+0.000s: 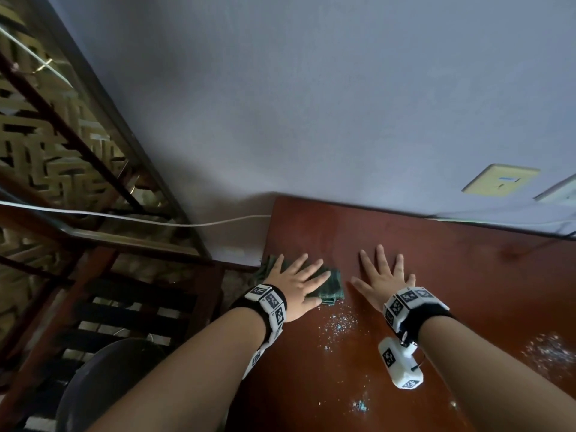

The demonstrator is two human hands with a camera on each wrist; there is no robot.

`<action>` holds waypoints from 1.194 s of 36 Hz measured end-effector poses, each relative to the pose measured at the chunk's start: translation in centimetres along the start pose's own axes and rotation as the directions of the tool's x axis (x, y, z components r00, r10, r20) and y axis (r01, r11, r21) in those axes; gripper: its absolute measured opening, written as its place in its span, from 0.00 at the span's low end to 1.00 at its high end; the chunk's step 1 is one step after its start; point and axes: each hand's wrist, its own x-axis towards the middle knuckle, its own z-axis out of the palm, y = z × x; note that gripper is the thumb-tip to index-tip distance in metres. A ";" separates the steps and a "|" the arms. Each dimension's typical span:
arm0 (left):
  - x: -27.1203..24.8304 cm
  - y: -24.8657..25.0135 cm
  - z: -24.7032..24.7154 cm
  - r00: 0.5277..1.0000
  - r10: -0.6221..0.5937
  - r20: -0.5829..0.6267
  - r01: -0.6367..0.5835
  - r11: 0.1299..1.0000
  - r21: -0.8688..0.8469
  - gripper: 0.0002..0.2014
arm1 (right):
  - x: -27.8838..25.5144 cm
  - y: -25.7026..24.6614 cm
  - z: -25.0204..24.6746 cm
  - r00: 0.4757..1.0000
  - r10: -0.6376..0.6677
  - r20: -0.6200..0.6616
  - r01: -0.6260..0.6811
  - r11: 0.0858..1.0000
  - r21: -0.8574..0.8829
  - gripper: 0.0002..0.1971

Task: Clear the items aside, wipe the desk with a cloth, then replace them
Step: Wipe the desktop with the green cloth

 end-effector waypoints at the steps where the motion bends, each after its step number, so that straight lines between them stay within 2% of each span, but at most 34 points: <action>1: 0.2 -0.2 0.0 1.000 -0.005 -0.009 0.005 1.000 -0.003 0.30 | 0.1 0.0 0.2 1.000 0.003 0.001 -0.003 1.000 0.000 0.36; 8: 1.7 -1.0 -0.7 0.998 -0.047 -0.031 0.046 0.999 -0.027 0.28 | 0.3 0.1 -0.1 0.999 -0.002 0.033 0.002 1.000 0.025 0.35; 14: -0.5 -0.1 0.7 1.000 -0.007 -0.014 0.007 1.000 -0.015 0.27 | 0.1 0.4 -0.8 0.999 -0.017 0.048 0.012 0.994 0.104 0.32; 20: -4.8 1.8 3.8 0.999 0.044 0.005 -0.044 0.999 -0.027 0.27 | -0.2 0.7 -1.6 0.999 -0.030 -0.018 0.033 0.976 0.217 0.27; 23: -6.9 2.6 5.5 0.998 0.059 0.010 -0.059 0.997 -0.041 0.27 | -0.9 1.4 -1.8 0.991 -0.056 -0.125 0.087 0.961 0.264 0.28; 27: -9.0 3.5 7.2 0.997 0.076 0.034 -0.073 0.995 -0.061 0.28 | -2.5 2.6 -0.6 0.978 -0.010 -0.207 0.058 0.972 0.230 0.27; 31: -10.0 4.0 8.0 0.995 0.096 0.028 -0.095 0.995 -0.044 0.28 | -4.7 3.0 1.0 0.991 0.047 -0.126 -0.035 0.995 0.095 0.25; 35: -9.3 3.6 7.9 0.993 0.099 -0.064 -0.098 0.995 0.010 0.28 | -5.5 3.2 2.2 0.997 0.041 -0.065 -0.040 0.999 0.020 0.31; 38: -7.7 3.2 6.7 0.991 0.048 -0.125 -0.047 0.999 0.007 0.27 | -5.4 3.1 2.2 0.998 0.042 -0.052 -0.041 0.999 0.017 0.32; 43: -3.7 2.1 3.6 0.984 -0.087 -0.155 0.079 0.995 -0.061 0.27 | -5.4 3.4 1.9 0.999 0.038 -0.031 -0.038 0.999 0.009 0.32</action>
